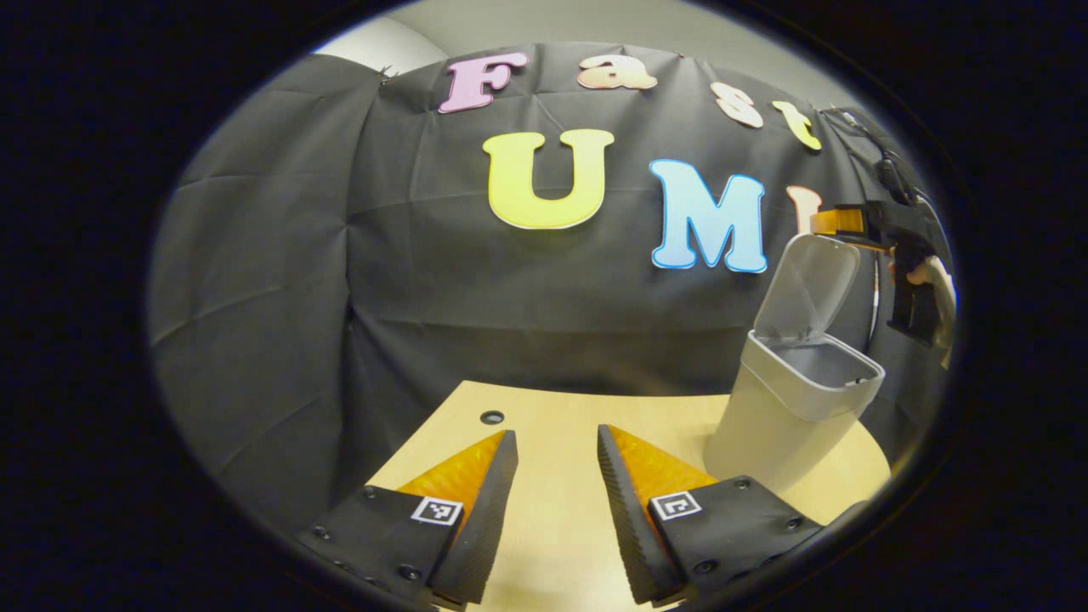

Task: Press the lid of the desktop garbage bin to open it, pick up the crumpled paper on the desktop and throw it into the bin, then pick up the pop can on the desktop and drop it into the bin, and finally close the garbage bin lid.

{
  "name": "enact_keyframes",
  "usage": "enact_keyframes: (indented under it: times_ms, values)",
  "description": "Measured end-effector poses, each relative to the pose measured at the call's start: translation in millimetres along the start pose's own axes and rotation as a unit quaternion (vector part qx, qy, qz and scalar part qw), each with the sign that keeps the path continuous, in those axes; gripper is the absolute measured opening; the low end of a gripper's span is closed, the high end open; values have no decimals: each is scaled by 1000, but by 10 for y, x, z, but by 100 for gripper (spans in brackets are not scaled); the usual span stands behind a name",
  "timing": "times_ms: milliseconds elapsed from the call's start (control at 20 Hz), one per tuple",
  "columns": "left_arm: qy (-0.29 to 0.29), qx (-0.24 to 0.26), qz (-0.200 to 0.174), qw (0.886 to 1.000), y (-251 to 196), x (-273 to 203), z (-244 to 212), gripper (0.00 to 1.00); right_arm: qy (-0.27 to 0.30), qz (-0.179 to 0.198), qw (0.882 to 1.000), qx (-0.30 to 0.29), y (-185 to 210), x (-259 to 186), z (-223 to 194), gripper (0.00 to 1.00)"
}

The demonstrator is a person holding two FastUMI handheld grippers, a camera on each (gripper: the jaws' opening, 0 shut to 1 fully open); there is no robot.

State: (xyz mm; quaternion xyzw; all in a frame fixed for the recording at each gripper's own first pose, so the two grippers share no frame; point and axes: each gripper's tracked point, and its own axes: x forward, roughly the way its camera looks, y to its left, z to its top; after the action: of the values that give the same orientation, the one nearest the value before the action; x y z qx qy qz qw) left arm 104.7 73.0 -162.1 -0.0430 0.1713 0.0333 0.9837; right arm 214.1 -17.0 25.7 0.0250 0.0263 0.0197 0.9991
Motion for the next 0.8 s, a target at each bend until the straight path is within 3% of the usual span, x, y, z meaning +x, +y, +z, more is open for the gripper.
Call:
enact_keyframes:
  times_ms: [50, 200, 250, 300, 350, 450, 550, 800]
  values:
    - [1, 0, -2, 1000, -17, -5, -13, 66, 0, 0, 1000, 0, 3, -47, -18, 100]
    - [3, -1, -6, 1000, -64, -37, -60, 66, 4, 2, 1000, -1, 4, -168, -101, 95]
    - [3, -2, -8, 1000, -88, -42, -61, 76, 6, 3, 1000, -1, 5, -206, -126, 95]
    - [4, -2, -9, 1000, -103, -53, -67, 66, 8, 4, 1000, 0, 6, -239, -151, 95]
    - [4, -2, -11, 1000, -123, -61, -76, 66, 10, 5, 1000, 0, 6, -276, -173, 100]
    - [4, -2, -15, 1000, -170, -84, -82, 66, 16, 8, 1000, 0, 6, -343, -231, 95]
    - [4, 1, -19, 1000, -219, -102, -97, 66, 22, 9, 1000, 0, 9, -405, -292, 100]
    - [3, 3, -28, 1000, -329, -169, -101, 66, 41, 16, 999, 5, 18, -537, -450, 100]
